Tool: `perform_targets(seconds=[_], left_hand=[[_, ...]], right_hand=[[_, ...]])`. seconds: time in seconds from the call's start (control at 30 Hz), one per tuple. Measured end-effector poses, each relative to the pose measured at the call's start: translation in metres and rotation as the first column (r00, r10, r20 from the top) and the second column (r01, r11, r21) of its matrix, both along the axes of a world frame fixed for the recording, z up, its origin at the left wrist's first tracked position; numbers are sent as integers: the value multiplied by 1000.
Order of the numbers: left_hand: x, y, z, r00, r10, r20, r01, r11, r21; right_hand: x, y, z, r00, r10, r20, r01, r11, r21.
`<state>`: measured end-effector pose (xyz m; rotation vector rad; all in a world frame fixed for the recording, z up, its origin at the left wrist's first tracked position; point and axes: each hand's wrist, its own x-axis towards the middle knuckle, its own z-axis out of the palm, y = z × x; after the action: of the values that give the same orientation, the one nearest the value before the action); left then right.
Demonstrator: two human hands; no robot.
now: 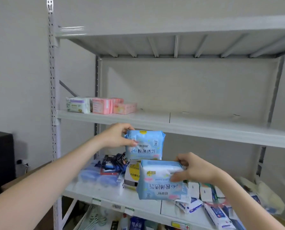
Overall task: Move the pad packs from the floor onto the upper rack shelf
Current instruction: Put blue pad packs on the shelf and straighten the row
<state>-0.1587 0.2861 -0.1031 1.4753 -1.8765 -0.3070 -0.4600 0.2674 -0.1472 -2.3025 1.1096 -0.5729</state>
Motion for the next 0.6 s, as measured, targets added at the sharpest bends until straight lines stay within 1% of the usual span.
perform_targets(seconds=[0.1, 0.2, 0.3, 0.47, 0.6], left_hand=[[4, -2, 29, 999, 32, 2, -32, 999, -18], [3, -3, 54, 998, 17, -65, -19, 1000, -20], [5, -9, 72, 993, -3, -118, 2, 1000, -9], [24, -33, 101, 993, 18, -117, -21, 999, -24], [56, -63, 121, 995, 28, -96, -32, 998, -48]], right_hand=[[0, -6, 26, 1000, 0, 19, 1, 999, -38], [4, -14, 49, 999, 45, 29, -44, 998, -40], [13, -25, 68, 998, 52, 41, -50, 998, -37], [35, -54, 89, 996, 48, 73, -45, 998, -47], [60, -83, 100, 991, 38, 126, -32, 998, -50]])
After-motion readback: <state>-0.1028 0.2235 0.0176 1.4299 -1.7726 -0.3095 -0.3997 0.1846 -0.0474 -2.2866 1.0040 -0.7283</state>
